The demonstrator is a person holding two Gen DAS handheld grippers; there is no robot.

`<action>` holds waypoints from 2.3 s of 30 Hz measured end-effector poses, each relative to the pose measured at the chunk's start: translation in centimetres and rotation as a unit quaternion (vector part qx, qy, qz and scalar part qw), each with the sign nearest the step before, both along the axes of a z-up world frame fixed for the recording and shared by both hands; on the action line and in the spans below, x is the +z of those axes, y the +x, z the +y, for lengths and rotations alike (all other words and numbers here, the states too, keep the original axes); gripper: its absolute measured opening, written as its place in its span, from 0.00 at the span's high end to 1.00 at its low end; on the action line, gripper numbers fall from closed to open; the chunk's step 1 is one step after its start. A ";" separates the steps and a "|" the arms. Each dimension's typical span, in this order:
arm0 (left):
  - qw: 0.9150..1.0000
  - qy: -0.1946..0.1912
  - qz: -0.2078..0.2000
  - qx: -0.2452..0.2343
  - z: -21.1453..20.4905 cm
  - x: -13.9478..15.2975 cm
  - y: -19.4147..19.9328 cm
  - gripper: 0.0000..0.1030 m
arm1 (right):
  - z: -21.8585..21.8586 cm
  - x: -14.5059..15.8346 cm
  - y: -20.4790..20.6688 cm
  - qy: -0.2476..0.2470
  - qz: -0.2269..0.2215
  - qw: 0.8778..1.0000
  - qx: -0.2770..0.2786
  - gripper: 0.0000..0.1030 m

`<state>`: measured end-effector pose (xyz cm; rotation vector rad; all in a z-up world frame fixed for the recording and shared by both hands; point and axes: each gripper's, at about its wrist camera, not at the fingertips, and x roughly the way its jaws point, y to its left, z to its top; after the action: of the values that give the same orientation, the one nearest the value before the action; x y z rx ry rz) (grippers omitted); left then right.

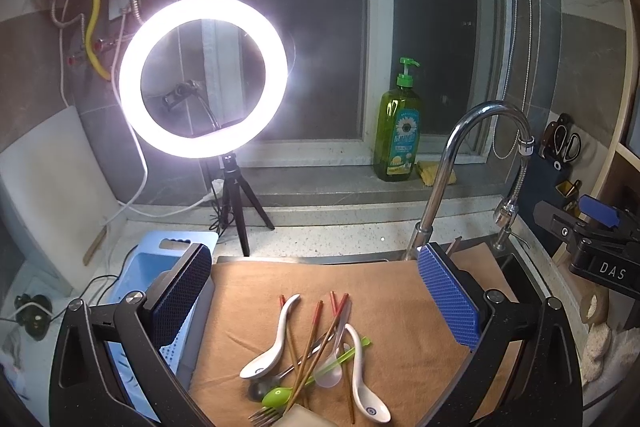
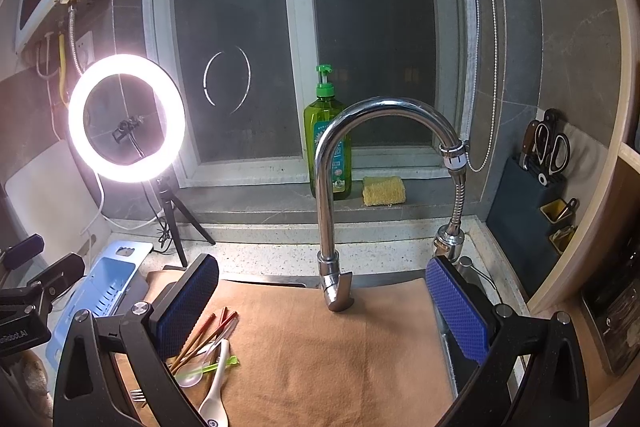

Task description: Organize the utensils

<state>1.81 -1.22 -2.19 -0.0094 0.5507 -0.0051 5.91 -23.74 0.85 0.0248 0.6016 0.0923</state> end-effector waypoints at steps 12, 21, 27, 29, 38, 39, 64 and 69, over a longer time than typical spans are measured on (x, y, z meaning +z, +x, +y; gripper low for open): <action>1.000 -0.003 0.013 0.000 0.3 -0.3 0.1 0.00 | 0.1 -0.5 0.0 -0.002 0.006 1.000 0.002 0.00; 1.000 0.002 0.020 0.003 0.8 -0.7 0.0 0.00 | 0.5 -0.8 0.4 0.000 0.012 1.000 0.006 0.00; 0.999 0.006 0.037 0.021 2.8 -1.8 -0.4 0.01 | 0.9 -1.8 1.0 0.006 0.011 1.000 0.028 0.00; 0.998 0.012 0.046 0.031 3.6 -2.6 -0.6 0.01 | 1.2 -2.2 0.9 0.004 -0.002 0.999 0.040 0.00; 0.994 0.010 0.103 0.036 5.3 -6.7 -2.5 0.01 | 3.8 -6.0 3.1 -0.001 0.075 0.990 0.116 0.00; 0.993 0.010 0.109 0.034 5.1 -7.2 -2.8 0.01 | 4.1 -6.6 3.3 0.000 0.083 0.989 0.124 0.00; 0.971 -0.119 0.203 0.051 -3.0 -16.6 -5.5 0.32 | 8.8 -20.4 8.0 0.109 0.309 0.895 0.304 0.41; 0.964 -0.147 0.218 0.046 -3.6 -17.9 -4.6 0.49 | 9.4 -21.9 8.1 0.125 0.338 0.878 0.315 0.54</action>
<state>-2.79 -4.78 -20.12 -0.3327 0.9863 0.0052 14.02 -14.32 -21.02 0.1151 1.2818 0.8239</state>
